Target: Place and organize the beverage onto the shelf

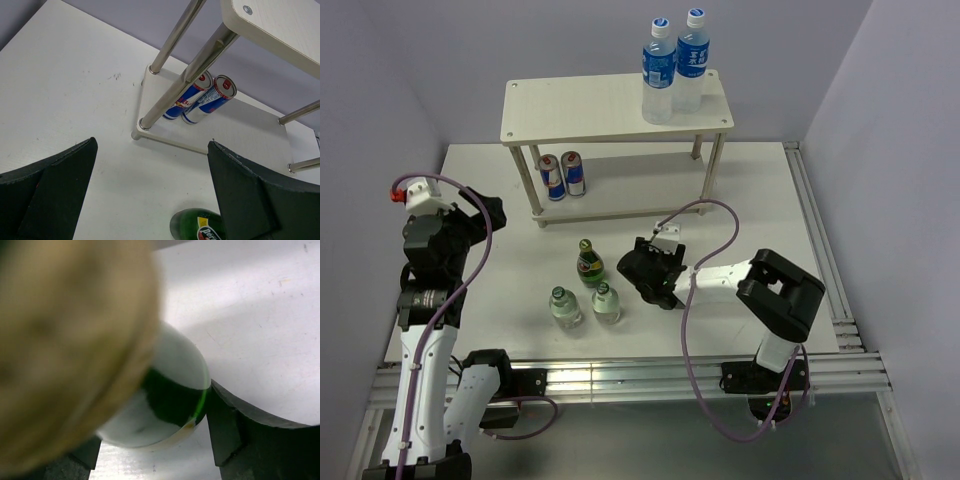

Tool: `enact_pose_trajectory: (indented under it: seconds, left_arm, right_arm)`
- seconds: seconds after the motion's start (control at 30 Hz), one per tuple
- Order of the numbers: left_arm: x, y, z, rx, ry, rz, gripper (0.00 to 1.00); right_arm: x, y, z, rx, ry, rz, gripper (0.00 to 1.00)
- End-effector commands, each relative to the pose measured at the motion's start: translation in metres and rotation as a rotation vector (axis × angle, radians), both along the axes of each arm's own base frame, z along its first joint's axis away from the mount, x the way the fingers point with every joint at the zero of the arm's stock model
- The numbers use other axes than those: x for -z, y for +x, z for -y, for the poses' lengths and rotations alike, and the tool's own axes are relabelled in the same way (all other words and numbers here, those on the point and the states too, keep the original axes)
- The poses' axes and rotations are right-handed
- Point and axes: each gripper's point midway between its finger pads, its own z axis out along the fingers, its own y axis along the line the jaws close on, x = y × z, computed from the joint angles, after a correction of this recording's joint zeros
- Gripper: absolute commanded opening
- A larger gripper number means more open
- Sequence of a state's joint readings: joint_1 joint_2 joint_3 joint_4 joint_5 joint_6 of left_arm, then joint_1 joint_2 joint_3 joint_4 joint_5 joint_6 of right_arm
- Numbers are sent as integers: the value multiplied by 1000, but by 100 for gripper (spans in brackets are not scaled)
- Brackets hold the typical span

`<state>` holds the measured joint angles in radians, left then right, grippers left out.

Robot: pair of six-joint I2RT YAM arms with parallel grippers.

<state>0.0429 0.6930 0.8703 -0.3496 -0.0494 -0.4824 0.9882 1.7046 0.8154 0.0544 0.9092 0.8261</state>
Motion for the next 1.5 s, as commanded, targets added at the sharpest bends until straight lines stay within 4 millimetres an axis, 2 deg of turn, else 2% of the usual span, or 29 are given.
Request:
enact_pose_trajectory:
  seconds: [0.0, 0.07, 0.17, 0.2, 0.27, 0.3, 0.33, 0.47, 0.73, 0.93, 1.03, 1.33, 1.4, 1.47]
  left_arm:
    - [-11, -2, 0, 12, 20, 40, 99]
    - [-11, -3, 0, 11, 20, 39, 99]
    - [-11, -3, 0, 9, 20, 37, 99]
    - [-11, -3, 0, 9, 20, 39, 99]
    - [-11, -3, 0, 11, 20, 39, 99]
    - [-11, -3, 0, 11, 20, 39, 99]
    - [-12, -3, 0, 11, 20, 42, 99]
    - [-12, -3, 0, 8, 21, 40, 99]
    - [-12, -4, -1, 7, 23, 43, 99]
    - [-12, -4, -1, 7, 23, 43, 99]
    - [-12, -4, 0, 8, 22, 43, 99]
    - [-13, -3, 0, 11, 21, 45, 99]
    - [-13, -3, 0, 8, 21, 45, 99]
    - [-13, -3, 0, 9, 21, 43, 99]
  right_arm:
    - [2, 7, 6, 58, 6, 58, 73]
    - [4, 9, 7, 66, 0, 54, 66]
    - [6, 10, 10, 69, -16, 45, 48]
    - [6, 10, 9, 66, -12, 44, 35]
    - [3, 11, 7, 57, -11, 43, 23]
    - [3, 10, 9, 59, -21, 38, 5]
    - [0, 11, 9, 65, -16, 40, 1]
    - [-19, 14, 9, 76, -17, 60, 0]
    - [-78, 23, 4, 59, 23, 125, 0]
    - [-115, 39, 3, 61, 49, 173, 0]
    - [-129, 51, 8, 70, 50, 190, 0]
    - [-181, 113, 36, 138, 125, 271, 0]
    - [-183, 123, 38, 142, 128, 275, 0]
    - [-193, 137, 45, 160, 135, 292, 0]
